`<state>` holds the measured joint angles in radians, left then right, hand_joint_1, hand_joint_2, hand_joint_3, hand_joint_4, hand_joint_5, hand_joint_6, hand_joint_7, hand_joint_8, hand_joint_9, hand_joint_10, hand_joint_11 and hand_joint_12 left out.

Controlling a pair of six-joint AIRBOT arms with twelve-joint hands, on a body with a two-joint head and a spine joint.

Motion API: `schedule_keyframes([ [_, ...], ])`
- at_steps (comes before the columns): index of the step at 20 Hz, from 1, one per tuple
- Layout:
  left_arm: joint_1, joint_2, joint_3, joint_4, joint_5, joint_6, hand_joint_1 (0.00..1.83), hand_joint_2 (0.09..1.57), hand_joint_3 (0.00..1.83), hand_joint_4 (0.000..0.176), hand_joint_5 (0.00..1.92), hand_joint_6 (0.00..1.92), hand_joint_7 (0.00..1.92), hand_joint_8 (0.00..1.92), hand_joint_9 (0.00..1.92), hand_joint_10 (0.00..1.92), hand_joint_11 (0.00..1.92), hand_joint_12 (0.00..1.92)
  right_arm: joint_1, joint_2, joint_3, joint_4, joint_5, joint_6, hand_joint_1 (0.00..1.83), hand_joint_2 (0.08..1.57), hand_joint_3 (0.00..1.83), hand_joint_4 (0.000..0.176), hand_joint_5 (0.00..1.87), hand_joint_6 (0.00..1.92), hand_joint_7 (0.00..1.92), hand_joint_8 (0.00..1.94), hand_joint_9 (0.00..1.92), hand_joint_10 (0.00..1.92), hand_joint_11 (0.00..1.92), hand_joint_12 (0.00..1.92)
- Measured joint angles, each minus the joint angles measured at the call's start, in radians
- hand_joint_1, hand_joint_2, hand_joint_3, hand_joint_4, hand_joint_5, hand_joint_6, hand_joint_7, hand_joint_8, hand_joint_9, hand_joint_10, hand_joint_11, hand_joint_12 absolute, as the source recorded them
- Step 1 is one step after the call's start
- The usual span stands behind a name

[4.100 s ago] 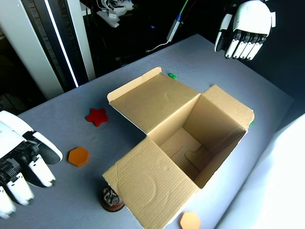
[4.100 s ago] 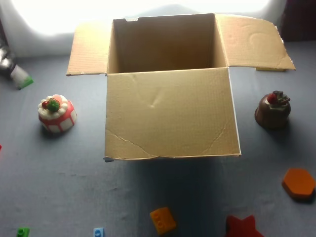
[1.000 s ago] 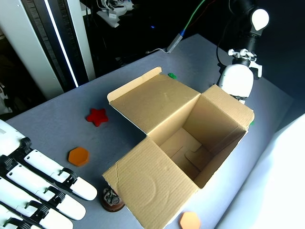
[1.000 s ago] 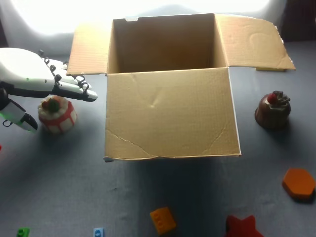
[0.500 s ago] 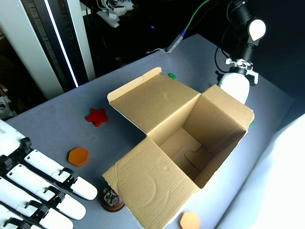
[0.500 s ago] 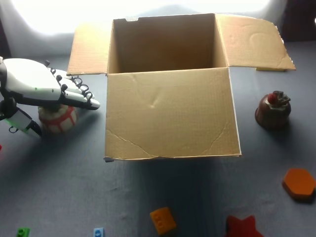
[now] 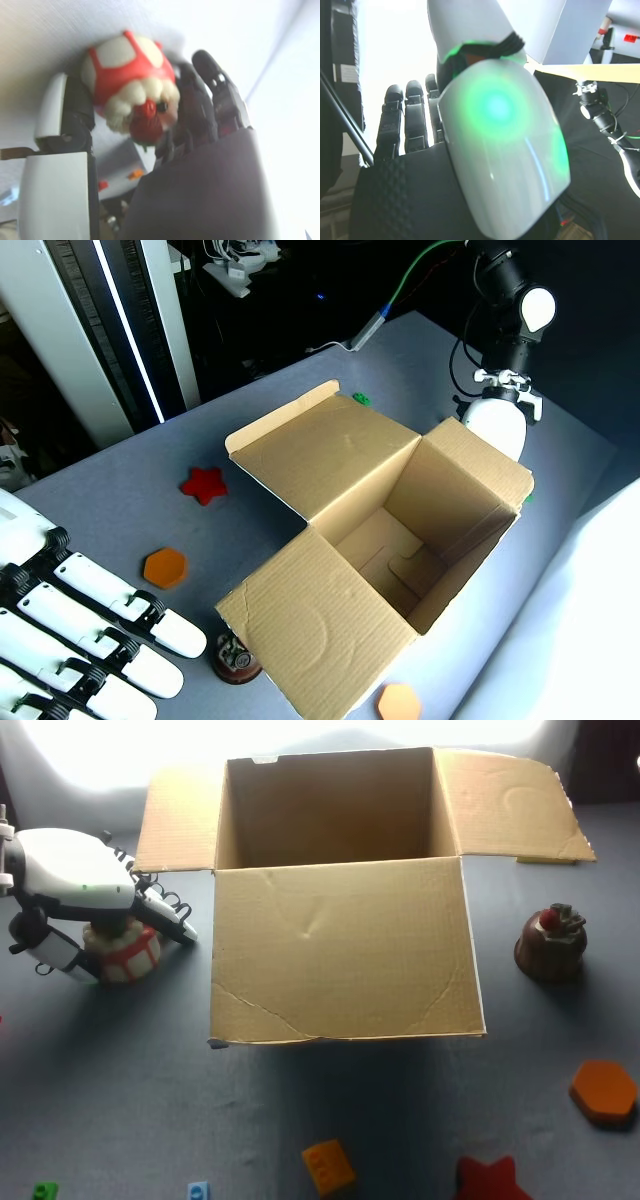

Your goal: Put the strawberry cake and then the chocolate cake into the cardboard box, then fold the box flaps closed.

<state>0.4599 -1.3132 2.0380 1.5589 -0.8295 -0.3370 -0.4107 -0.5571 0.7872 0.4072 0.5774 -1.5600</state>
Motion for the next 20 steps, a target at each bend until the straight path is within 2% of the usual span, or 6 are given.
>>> schedule_keyframes([
  [1, -0.002, 0.0, 0.0, -0.001, 0.0, 0.0, 1.19, 1.15, 0.0, 0.0, 0.59, 0.03, 0.81, 0.1, 0.89, 0.39, 0.52, 1.23, 0.0, 0.0, 0.0, 0.0, 0.001, -0.001, 1.24, 1.04, 0.02, 0.013, 0.04, 0.0, 0.08, 0.0, 0.06, 0.01, 0.0, 0.22],
  [2, -0.004, 0.0, 0.0, -0.003, 0.0, 0.0, 1.19, 1.25, 0.01, 0.0, 0.59, 1.14, 0.8, 1.34, 0.87, 0.92, 0.65, 1.41, 0.0, 0.0, 0.0, 0.0, 0.001, -0.002, 1.25, 1.02, 0.01, 0.012, 0.04, 0.0, 0.09, 0.0, 0.06, 0.01, 0.0, 0.24],
  [3, -0.004, 0.0, -0.001, -0.006, 0.0, 0.0, 1.19, 1.25, 0.01, 0.0, 0.59, 1.14, 0.8, 1.34, 0.87, 0.92, 0.65, 1.41, 0.0, 0.0, 0.0, 0.0, 0.001, -0.002, 1.25, 1.02, 0.01, 0.012, 0.04, 0.0, 0.09, 0.0, 0.06, 0.01, 0.0, 0.24],
  [4, -0.004, 0.0, -0.001, -0.009, 0.0, -0.001, 1.2, 1.22, 0.0, 0.0, 0.72, 1.21, 0.87, 1.37, 0.94, 1.16, 0.79, 1.53, 0.0, 0.0, 0.0, 0.0, 0.001, -0.002, 1.22, 1.01, 0.0, 0.011, 0.04, 0.0, 0.09, 0.0, 0.07, 0.01, 0.0, 0.23],
  [13, -0.016, 0.069, -0.075, 0.072, -0.003, -0.004, 1.22, 1.19, 0.0, 0.0, 0.82, 1.06, 0.89, 1.37, 0.94, 1.29, 0.85, 1.57, -0.004, -0.003, 0.0, 0.001, 0.005, -0.007, 1.25, 0.97, 0.0, 0.009, 0.03, 0.0, 0.1, 0.0, 0.07, 0.01, 0.0, 0.22],
  [20, -0.175, 0.197, -0.179, 0.198, -0.038, -0.065, 1.37, 1.15, 0.0, 0.0, 0.86, 0.92, 0.85, 1.26, 0.93, 1.39, 0.85, 1.57, -0.004, -0.003, 0.0, 0.0, 0.005, -0.008, 1.25, 0.95, 0.0, 0.0, 0.02, 0.01, 0.1, 0.0, 0.07, 0.0, 0.0, 0.21],
])
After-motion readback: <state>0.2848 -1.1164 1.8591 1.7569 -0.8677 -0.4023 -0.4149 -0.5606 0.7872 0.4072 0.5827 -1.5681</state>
